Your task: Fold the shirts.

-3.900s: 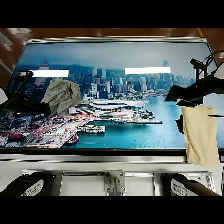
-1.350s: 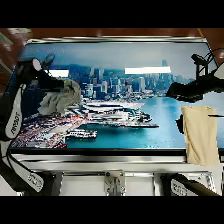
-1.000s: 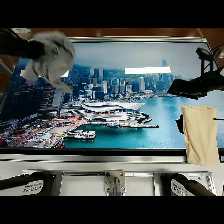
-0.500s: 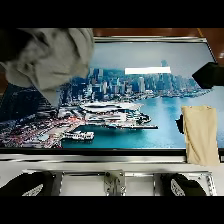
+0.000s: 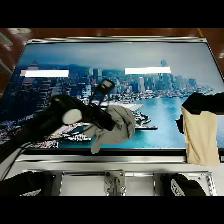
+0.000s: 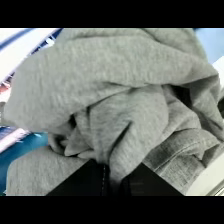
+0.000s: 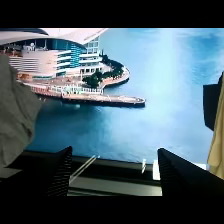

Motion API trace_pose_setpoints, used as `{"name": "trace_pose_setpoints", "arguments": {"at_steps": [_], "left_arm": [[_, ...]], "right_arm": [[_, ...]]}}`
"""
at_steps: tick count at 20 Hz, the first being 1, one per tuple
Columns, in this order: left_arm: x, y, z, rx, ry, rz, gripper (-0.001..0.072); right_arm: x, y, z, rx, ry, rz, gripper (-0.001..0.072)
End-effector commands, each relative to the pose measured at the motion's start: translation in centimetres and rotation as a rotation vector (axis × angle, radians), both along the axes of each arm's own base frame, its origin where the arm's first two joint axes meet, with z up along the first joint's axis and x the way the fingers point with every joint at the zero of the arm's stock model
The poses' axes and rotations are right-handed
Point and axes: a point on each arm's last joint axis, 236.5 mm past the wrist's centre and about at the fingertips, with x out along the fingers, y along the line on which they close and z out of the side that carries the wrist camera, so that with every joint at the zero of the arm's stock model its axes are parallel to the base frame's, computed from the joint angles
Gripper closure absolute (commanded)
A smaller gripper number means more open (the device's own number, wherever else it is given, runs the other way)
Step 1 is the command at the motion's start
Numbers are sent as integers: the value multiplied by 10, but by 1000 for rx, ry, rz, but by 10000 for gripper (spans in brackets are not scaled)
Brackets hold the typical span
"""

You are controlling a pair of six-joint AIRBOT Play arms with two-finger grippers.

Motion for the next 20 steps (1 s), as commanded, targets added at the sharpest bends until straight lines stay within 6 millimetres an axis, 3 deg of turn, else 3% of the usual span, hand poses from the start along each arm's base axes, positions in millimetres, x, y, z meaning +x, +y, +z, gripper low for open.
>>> {"name": "trace_pose_setpoints", "arguments": {"at_steps": [1,2,3,4,5,6,8,10,12,13,15,17,20], "left_arm": [[-23,-38,-71,-35,174,15,670],[-21,-41,-80,-44,200,34,647],[-16,-41,-84,-47,221,53,482],[-10,-36,-81,-52,238,75,221],[1,-26,-74,-46,243,93,80],[15,-11,-64,-22,241,100,45],[52,45,-38,82,215,112,45],[80,107,-2,135,230,190,46],[85,155,23,112,280,252,46],[79,173,25,93,325,284,45],[59,193,12,59,412,317,45],[23,193,-22,33,528,331,45],[-31,156,-71,-110,668,338,45]], "right_arm": [[5,0,-46,21,62,-29,70],[7,0,-60,29,80,-40,69],[9,0,-76,36,109,-50,69],[10,0,-89,41,138,-53,69],[14,0,-98,46,156,-57,69],[22,4,-103,67,155,-57,69],[43,8,-105,103,109,-69,69],[51,6,-109,99,102,-76,69],[43,-3,-121,47,158,-60,69],[35,-8,-129,15,204,-40,69],[13,-13,-143,12,326,-8,69],[-3,-15,-155,59,422,1,69],[-15,-11,-174,147,479,-33,69]]}}
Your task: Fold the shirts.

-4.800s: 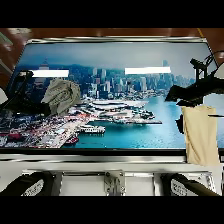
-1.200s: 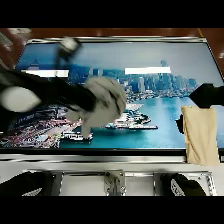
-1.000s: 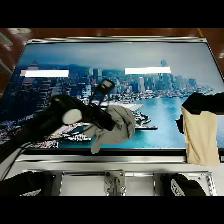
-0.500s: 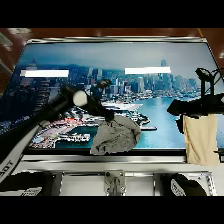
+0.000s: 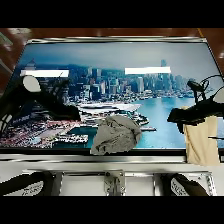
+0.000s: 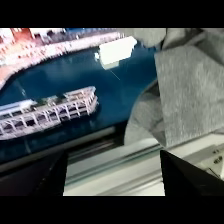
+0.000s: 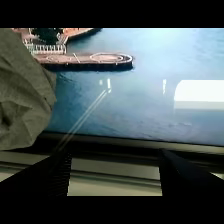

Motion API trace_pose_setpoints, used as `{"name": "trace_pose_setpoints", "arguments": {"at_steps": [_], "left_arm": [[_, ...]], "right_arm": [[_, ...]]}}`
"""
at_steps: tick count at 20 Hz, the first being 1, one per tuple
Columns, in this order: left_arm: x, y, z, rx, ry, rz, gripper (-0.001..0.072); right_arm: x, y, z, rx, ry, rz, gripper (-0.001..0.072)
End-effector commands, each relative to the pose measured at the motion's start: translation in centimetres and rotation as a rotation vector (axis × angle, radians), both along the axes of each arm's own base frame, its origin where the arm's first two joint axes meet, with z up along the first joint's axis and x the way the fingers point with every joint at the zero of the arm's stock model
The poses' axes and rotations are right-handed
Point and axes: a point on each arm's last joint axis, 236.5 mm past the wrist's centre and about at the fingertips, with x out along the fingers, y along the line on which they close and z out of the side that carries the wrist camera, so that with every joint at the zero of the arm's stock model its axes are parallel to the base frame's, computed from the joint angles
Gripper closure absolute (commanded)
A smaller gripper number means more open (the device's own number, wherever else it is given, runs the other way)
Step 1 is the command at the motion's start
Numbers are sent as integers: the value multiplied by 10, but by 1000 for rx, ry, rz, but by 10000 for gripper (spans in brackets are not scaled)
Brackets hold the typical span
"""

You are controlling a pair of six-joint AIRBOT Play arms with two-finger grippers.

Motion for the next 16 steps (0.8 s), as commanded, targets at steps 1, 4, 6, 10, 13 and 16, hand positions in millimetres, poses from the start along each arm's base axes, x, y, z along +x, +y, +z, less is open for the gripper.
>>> {"name": "trace_pose_setpoints", "arguments": {"at_steps": [1,4,6,10,13,16], "left_arm": [[-53,-33,-43,-183,126,103,45],[-72,-67,-74,-279,155,179,45],[-72,-88,-80,-325,134,213,45],[-60,-110,-85,-366,91,258,50],[-57,-110,-89,-359,80,264,670],[-56,-110,-88,-361,72,255,670]], "right_arm": [[-21,5,-22,77,98,-18,69],[-32,16,-41,122,136,-33,69],[-37,23,-50,152,152,-46,69],[-41,36,-65,207,160,-81,69],[-42,60,-79,293,155,-124,69],[-49,79,-103,272,155,-102,69]]}}
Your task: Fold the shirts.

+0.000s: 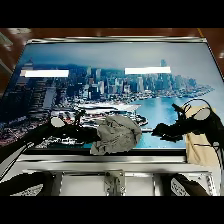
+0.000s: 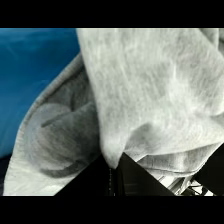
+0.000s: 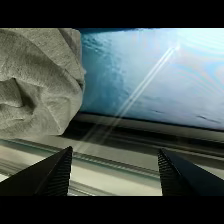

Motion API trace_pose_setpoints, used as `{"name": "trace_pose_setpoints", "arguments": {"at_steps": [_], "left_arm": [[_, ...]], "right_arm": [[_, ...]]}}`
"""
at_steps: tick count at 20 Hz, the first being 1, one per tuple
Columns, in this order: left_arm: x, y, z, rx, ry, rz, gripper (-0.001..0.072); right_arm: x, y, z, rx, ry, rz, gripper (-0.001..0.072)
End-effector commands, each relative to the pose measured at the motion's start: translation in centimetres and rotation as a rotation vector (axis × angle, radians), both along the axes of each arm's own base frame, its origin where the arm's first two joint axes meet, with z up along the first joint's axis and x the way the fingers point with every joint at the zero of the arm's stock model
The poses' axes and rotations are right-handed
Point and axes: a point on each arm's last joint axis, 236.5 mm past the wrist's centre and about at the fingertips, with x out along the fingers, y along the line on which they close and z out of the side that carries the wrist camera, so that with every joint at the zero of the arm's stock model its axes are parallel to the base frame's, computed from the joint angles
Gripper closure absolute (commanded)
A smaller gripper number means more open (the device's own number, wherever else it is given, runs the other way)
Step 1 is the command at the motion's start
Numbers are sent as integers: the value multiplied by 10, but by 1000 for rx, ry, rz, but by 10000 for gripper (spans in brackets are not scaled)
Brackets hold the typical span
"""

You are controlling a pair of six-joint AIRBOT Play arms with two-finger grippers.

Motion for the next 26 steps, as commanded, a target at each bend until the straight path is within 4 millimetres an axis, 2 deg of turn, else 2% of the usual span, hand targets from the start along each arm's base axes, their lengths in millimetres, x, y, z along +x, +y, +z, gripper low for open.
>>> {"name": "trace_pose_setpoints", "arguments": {"at_steps": [1,4,7,10,11,14,15,16,17,19,20,21,22,23,25,26], "left_arm": [[4,-2,-1,-6,-16,14,670],[4,-2,0,-6,-16,13,670],[4,-3,1,-9,-19,11,670],[5,-3,4,-13,-42,-2,670],[5,-3,4,-14,-45,-3,670],[6,-3,4,-13,-48,-1,670],[6,-3,5,-14,-55,-4,671],[7,-3,8,-18,-74,-16,671],[11,-3,12,-24,-98,-20,672],[33,1,33,-34,-173,-1,673],[51,6,53,-38,-246,8,673],[71,13,82,-39,-353,1,673],[86,20,118,-47,-489,-38,674],[99,30,164,-53,-637,-79,674],[118,59,259,-53,-861,-45,673],[122,75,316,-53,-989,2,674]], "right_arm": [[-1,24,-26,6,-4,-10,69],[1,50,-44,42,39,0,69],[9,79,-52,123,35,-5,69],[19,89,-53,141,8,-33,71],[23,91,-51,154,-1,-51,114],[32,94,-48,172,-24,-88,477],[34,95,-48,177,-29,-96,547],[35,95,-47,178,-35,-92,649],[37,95,-45,180,-53,-69,653],[45,100,-27,199,-117,21,654],[54,100,-10,198,-178,84,654],[65,98,12,177,-255,150,654],[83,92,44,138,-368,208,654],[98,87,81,94,-485,256,654],[125,78,188,10,-785,300,654],[129,77,256,-8,-961,294,654]]}}
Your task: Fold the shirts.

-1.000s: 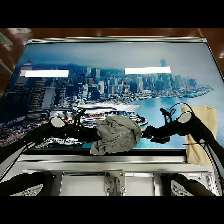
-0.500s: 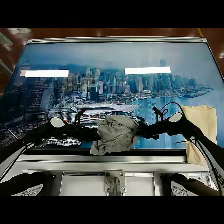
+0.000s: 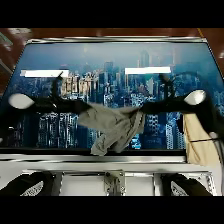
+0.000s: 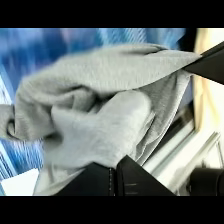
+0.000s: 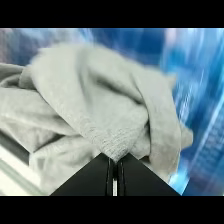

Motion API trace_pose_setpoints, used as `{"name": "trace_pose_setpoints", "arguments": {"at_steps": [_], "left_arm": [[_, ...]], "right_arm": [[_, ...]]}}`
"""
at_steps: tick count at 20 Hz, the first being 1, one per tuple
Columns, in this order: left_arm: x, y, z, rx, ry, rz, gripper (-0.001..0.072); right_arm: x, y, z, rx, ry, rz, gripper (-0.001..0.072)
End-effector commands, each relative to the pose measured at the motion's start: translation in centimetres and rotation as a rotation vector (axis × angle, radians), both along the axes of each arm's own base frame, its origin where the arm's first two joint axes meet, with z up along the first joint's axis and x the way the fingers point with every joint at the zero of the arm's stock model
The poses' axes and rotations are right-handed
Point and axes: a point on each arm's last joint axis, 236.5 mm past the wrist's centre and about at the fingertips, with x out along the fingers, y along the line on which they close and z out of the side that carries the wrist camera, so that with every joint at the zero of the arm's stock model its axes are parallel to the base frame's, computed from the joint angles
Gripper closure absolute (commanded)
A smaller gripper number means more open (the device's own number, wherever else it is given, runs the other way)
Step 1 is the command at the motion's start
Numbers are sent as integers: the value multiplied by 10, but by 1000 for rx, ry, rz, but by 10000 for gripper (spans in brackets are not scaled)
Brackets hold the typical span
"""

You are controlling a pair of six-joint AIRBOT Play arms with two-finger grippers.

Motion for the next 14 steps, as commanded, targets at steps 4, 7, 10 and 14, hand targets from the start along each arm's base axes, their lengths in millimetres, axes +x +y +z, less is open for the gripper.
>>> {"name": "trace_pose_setpoints", "arguments": {"at_steps": [4,7,10,14], "left_arm": [[-45,62,335,-163,-785,162,673],[-111,63,424,-240,-1029,146,673],[-125,65,412,-106,-1052,120,673],[-90,105,295,295,-702,158,673]], "right_arm": [[-41,-12,352,84,-846,-77,654],[-89,-10,426,172,-997,-84,654],[-109,-17,449,134,-1073,-90,653],[-96,-34,415,-24,-986,-103,653]]}}
